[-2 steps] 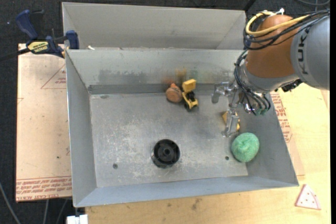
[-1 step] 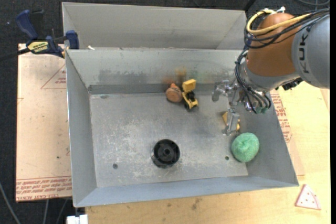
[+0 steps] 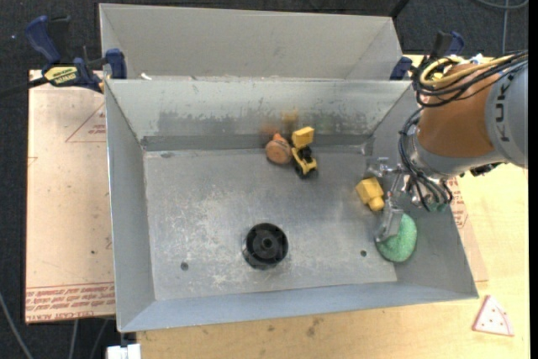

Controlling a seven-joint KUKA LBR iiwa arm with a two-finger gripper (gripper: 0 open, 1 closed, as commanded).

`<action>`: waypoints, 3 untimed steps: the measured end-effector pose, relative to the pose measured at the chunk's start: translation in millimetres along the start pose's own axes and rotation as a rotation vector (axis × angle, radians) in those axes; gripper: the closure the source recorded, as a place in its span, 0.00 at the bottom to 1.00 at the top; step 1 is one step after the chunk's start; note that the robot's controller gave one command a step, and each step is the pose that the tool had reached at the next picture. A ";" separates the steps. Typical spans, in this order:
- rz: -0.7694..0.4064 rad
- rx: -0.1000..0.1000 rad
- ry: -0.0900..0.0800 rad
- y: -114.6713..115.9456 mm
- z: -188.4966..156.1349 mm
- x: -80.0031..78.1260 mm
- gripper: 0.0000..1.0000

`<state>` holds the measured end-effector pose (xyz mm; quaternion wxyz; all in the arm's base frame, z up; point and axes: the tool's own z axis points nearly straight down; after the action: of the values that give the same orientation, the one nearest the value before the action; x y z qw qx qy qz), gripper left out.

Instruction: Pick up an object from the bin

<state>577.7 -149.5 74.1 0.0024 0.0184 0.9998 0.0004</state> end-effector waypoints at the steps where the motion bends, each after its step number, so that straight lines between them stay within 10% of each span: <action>1: -0.178 -0.001 0.004 -1.1 -50.3 -3.4 0.00; 3: -0.071 -0.004 0.004 -1.5 4.9 -24.0 0.00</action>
Offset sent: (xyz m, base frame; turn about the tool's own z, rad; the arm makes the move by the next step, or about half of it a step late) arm 0.0281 -0.0030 0.0259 0.0129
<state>601.7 -151.9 69.4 0.0004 -0.0171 0.9998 0.0025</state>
